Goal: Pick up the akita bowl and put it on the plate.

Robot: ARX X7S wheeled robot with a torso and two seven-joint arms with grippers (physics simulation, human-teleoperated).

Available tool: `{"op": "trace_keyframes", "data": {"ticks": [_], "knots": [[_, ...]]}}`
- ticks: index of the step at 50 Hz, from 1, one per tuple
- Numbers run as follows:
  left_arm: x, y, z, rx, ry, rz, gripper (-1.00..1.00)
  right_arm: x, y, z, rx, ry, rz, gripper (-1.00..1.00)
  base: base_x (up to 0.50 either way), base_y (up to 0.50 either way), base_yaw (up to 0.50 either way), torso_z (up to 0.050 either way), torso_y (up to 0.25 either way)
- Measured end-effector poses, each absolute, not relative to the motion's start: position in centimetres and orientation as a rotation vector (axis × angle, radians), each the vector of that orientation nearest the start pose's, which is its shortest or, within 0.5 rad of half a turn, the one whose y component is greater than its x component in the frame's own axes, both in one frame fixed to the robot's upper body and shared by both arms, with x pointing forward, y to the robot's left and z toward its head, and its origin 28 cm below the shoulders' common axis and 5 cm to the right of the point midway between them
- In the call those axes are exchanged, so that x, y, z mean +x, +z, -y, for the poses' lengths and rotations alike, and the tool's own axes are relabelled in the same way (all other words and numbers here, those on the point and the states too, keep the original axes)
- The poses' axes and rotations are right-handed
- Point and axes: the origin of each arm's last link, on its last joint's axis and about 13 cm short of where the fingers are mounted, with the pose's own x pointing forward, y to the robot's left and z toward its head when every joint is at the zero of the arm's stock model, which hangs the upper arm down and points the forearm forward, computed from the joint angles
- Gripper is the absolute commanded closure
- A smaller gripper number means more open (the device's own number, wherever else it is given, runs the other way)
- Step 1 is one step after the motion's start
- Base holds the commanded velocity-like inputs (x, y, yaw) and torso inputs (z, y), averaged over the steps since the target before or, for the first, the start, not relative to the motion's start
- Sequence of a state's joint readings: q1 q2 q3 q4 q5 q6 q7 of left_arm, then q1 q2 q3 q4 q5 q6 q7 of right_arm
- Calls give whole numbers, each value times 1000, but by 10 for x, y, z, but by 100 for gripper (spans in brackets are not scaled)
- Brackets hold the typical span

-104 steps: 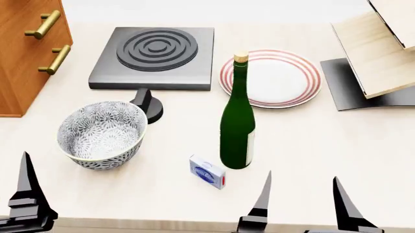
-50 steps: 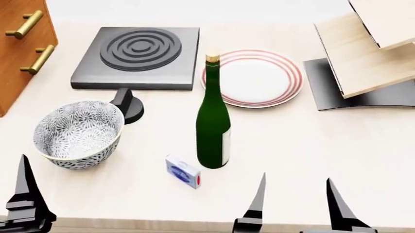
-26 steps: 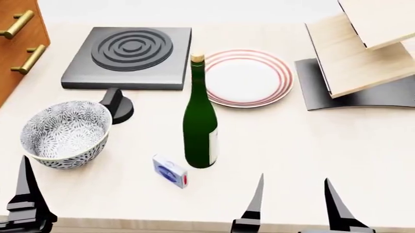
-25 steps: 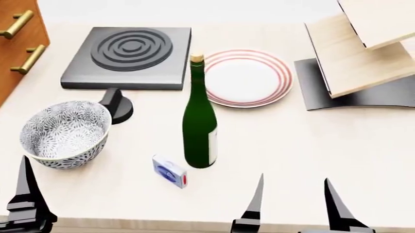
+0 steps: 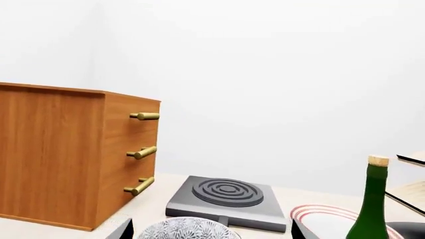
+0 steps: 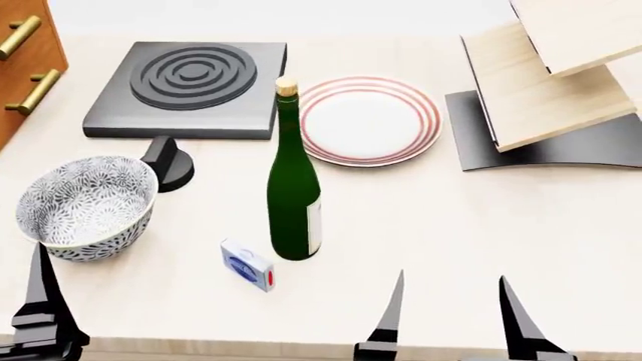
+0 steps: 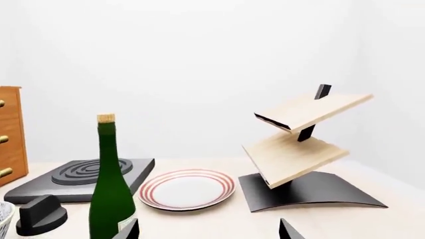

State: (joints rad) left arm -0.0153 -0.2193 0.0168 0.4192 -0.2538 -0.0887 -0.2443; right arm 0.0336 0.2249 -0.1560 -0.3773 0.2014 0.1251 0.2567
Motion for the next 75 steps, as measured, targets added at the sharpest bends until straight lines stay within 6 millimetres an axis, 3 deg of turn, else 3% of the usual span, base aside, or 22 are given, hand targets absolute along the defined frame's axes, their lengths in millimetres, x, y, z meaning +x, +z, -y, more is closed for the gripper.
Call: {"op": "trace_keyframes", "data": {"ticks": [75], "knots": [[208,103,-235,-79,119,337,-100,210,92,99,-9,-10,265,-100,81,0,0,0,0]]}}
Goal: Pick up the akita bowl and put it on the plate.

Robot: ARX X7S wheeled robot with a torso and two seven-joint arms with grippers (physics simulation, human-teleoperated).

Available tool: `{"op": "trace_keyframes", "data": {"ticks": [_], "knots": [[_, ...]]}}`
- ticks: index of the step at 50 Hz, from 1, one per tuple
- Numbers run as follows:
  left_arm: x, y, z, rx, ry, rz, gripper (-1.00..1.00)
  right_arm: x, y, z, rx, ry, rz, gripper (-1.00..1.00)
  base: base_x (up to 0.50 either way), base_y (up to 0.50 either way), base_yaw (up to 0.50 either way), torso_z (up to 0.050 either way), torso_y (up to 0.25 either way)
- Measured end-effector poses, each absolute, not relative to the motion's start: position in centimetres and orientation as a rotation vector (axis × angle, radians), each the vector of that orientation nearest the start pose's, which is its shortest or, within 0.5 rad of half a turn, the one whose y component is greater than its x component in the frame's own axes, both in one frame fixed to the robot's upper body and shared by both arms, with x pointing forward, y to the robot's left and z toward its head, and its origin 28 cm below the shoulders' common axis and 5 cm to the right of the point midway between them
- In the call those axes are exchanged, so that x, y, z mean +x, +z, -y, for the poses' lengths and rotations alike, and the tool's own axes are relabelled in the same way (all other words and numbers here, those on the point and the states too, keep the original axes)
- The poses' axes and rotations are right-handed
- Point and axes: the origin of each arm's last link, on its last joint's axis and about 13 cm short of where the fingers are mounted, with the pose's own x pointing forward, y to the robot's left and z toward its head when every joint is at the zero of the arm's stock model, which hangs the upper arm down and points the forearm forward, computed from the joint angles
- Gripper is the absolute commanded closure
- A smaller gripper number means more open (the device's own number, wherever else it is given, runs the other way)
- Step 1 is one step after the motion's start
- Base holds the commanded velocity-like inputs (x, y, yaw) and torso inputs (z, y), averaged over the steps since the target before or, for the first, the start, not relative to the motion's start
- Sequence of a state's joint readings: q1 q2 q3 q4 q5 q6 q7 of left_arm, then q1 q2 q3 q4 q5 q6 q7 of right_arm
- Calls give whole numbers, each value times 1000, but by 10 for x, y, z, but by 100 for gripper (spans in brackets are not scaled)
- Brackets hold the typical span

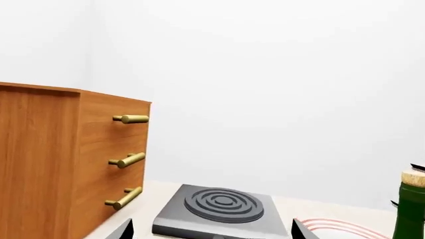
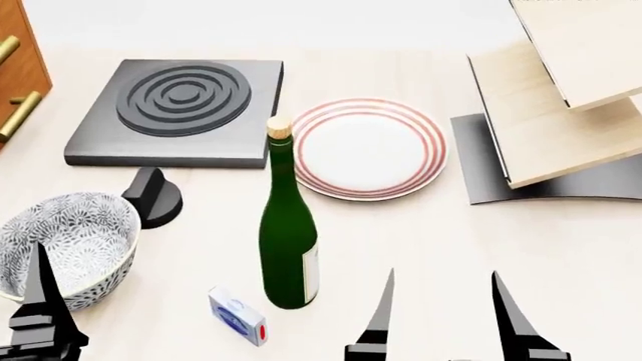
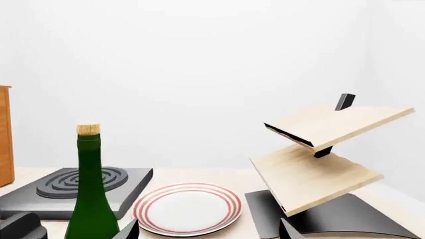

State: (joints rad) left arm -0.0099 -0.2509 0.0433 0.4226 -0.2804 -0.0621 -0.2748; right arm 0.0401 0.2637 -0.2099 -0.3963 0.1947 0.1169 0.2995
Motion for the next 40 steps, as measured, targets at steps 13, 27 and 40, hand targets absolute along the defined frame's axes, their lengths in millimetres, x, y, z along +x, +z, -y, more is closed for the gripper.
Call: {"op": "trace_keyframes", "data": {"ticks": [13,27,40], "knots": [[208,105,-235,-81,120,348,-100,210,93,99,-10,-8,271,-100,84,0,0,0,0],[207,106,-235,-83,120,351,-100,210,93,98,-10,-6,270,-100,85,0,0,0,0],[208,105,-234,-83,119,350,-100,210,93,98,-10,-4,269,-100,85,-10,0,0,0]]}}
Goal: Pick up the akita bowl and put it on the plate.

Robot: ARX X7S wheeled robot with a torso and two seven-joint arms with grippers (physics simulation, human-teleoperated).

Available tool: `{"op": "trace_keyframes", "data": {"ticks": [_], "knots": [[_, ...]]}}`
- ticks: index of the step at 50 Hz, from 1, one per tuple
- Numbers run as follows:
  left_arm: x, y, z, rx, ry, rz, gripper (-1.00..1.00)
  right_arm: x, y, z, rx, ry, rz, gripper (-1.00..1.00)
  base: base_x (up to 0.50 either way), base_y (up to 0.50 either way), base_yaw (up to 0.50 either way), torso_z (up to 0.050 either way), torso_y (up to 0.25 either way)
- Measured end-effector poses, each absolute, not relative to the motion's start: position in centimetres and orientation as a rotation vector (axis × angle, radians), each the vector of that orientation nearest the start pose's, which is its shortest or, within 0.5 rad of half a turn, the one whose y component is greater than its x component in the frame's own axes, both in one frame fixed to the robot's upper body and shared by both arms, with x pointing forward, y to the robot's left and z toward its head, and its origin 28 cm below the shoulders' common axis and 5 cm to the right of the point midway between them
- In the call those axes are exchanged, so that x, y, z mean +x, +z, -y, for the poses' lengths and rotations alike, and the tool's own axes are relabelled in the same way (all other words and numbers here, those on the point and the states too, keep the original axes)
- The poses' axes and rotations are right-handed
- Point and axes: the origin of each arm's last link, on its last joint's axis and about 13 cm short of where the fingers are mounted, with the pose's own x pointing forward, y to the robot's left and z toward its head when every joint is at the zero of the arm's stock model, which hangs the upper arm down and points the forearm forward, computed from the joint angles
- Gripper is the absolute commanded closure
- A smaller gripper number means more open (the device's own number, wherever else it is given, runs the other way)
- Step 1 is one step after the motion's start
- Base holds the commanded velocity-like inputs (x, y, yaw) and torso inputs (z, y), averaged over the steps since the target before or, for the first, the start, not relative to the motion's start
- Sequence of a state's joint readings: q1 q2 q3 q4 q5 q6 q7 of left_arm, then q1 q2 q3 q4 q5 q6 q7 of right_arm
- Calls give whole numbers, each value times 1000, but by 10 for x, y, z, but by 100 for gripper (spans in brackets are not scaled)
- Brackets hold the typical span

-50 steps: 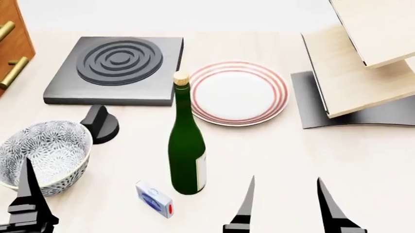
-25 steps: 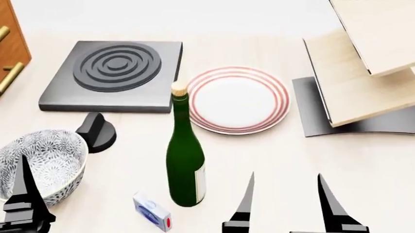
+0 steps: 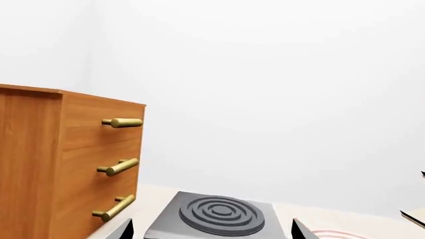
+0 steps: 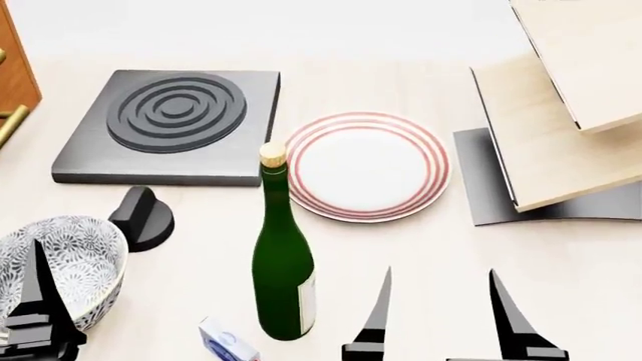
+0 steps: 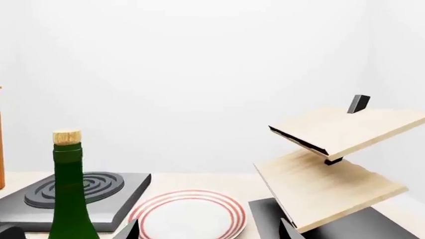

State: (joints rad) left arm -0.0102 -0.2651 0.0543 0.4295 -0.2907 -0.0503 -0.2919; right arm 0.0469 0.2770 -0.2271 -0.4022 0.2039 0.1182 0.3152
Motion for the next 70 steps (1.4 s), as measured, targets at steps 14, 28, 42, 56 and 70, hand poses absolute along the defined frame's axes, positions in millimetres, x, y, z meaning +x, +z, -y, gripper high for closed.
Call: {"op": "trace_keyframes", "data": {"ticks": [14,28,42,56,70], "knots": [[208,104,-234,-85,116,349,-100,211,93,97,-10,-1,266,-100,84,-22,0,0,0],[208,103,-233,-86,114,346,-100,211,92,97,-12,1,263,-100,85,-21,0,0,0],[208,102,-233,-87,113,345,-100,210,91,96,-19,5,264,-100,92,-3,0,0,0],[208,102,-233,-87,112,344,-100,210,91,95,-19,8,264,-100,95,0,0,0,0],[208,102,-233,-87,111,345,-100,210,91,95,-18,9,263,-100,96,0,0,0,0]]}}
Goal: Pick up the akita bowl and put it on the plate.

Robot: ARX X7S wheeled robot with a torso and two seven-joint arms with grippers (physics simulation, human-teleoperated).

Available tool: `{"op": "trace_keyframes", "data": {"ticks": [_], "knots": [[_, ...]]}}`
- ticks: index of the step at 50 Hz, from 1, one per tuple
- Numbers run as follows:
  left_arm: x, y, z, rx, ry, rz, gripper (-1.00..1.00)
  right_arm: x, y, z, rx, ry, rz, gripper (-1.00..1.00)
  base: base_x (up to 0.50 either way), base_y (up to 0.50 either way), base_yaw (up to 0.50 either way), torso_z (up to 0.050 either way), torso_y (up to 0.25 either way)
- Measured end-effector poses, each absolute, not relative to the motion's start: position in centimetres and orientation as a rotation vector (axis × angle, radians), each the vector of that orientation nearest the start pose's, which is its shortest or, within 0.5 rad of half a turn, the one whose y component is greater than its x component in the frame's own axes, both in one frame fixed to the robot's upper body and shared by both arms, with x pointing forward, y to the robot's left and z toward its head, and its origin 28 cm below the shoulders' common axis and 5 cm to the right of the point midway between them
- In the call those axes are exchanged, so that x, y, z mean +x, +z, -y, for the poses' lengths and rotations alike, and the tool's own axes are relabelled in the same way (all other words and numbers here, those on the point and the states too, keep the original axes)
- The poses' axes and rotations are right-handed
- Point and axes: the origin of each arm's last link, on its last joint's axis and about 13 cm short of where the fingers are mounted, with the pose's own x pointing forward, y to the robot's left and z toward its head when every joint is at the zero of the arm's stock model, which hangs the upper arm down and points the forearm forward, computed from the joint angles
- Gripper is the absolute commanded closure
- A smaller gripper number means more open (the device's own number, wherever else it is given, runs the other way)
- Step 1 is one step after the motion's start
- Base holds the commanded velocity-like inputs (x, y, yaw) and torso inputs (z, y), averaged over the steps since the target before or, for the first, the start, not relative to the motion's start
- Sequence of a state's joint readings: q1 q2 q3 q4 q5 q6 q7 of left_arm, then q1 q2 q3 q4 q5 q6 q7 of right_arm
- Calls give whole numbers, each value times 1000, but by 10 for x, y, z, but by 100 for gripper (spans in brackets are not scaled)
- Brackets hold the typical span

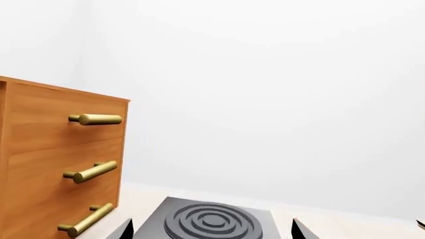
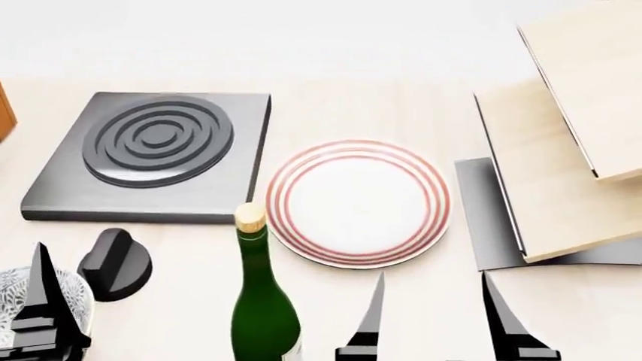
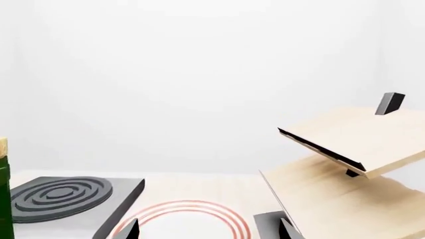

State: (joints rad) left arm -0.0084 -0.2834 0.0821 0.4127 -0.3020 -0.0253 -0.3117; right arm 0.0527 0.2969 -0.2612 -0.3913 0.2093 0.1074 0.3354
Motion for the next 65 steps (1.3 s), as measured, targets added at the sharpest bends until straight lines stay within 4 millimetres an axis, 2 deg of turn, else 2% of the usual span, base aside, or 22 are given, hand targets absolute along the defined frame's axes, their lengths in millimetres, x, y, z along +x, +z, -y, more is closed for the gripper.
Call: {"op": "trace_keyframes", "data": {"ticks": [65], "knots": [[208,100,-234,-90,116,343,-100,210,89,93,-24,22,265,-100,41,-19,0,0,0]]}}
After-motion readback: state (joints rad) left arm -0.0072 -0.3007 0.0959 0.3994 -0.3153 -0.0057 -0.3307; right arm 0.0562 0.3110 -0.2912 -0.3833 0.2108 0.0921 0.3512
